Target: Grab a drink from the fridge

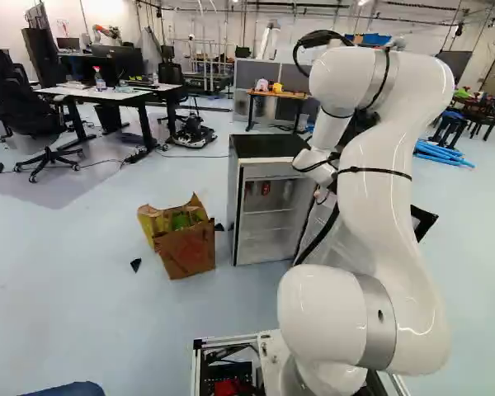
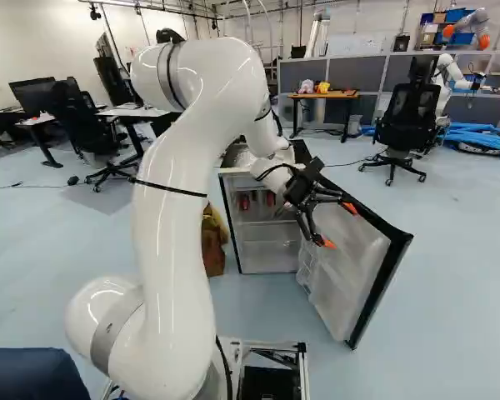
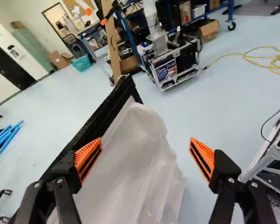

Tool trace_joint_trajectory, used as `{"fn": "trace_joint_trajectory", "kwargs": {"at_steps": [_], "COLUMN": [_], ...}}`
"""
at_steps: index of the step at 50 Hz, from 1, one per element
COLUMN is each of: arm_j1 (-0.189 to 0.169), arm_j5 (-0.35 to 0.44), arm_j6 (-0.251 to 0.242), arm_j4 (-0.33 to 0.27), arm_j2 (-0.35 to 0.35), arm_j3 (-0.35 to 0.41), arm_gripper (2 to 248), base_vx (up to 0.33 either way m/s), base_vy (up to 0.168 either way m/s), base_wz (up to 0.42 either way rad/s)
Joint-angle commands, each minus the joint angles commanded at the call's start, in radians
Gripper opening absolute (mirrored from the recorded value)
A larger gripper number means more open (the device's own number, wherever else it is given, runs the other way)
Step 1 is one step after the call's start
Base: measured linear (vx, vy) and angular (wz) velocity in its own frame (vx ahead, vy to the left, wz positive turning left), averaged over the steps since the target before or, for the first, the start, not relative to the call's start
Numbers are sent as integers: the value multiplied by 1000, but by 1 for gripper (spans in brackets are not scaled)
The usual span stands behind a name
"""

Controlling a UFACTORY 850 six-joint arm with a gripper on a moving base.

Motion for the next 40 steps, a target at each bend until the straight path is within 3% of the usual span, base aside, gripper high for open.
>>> {"fn": "trace_joint_trajectory", "kwargs": {"at_steps": [40], "arm_j1": [67], "arm_j5": [0], "arm_j6": [0], "arm_j4": [-417], "arm_j2": [151], "arm_j3": [280], "arm_gripper": [247], "base_vx": [0], "base_vy": [0], "base_wz": [0]}}
